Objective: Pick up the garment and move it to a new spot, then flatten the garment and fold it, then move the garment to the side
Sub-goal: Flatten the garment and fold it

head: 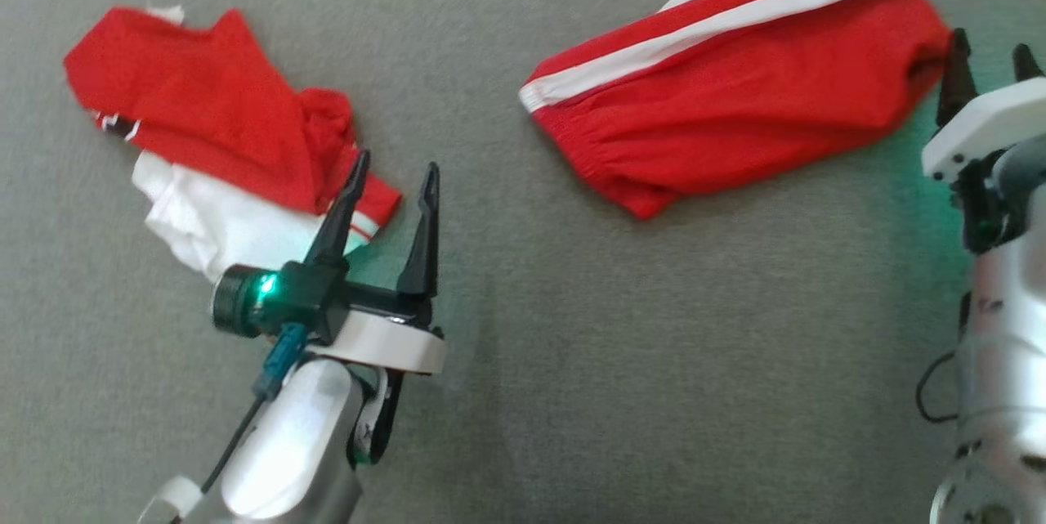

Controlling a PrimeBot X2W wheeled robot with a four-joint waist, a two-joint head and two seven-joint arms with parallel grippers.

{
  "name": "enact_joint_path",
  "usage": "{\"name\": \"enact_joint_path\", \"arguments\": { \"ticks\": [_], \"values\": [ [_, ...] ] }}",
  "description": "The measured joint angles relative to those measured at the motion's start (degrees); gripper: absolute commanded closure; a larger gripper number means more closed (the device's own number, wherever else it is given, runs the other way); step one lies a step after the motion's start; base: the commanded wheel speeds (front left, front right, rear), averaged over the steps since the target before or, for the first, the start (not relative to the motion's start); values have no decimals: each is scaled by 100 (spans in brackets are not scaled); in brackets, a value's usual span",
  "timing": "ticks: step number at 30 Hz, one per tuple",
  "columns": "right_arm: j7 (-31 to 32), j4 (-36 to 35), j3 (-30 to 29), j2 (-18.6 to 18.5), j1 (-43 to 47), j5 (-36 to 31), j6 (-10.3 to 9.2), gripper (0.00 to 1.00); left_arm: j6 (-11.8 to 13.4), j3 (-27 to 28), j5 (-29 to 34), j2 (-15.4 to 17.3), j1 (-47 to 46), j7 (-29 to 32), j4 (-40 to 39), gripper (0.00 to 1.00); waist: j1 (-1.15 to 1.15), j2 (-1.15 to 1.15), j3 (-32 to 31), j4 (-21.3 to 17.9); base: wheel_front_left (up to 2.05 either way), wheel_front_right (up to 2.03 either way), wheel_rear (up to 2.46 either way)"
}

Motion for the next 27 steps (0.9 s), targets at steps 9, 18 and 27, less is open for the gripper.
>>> {"name": "enact_joint_path", "arguments": {
  "ticks": [9,18,27],
  "values": [
    [111,958,-894,-40,-677,-1292,0,0,-146,25,163,-190,-193,-1,90,0,-1,0,427,300,0,0,0],
    [13,1725,-1125,-205,-1196,-1945,0,100,-245,157,305,-297,-252,-1,156,0,-2,0,450,308,0,0,0],
    [-428,2398,-806,-331,-1311,-1833,0,100,-276,328,404,-314,-228,-1,204,0,-2,0,215,83,0,0,0]
  ]
}}
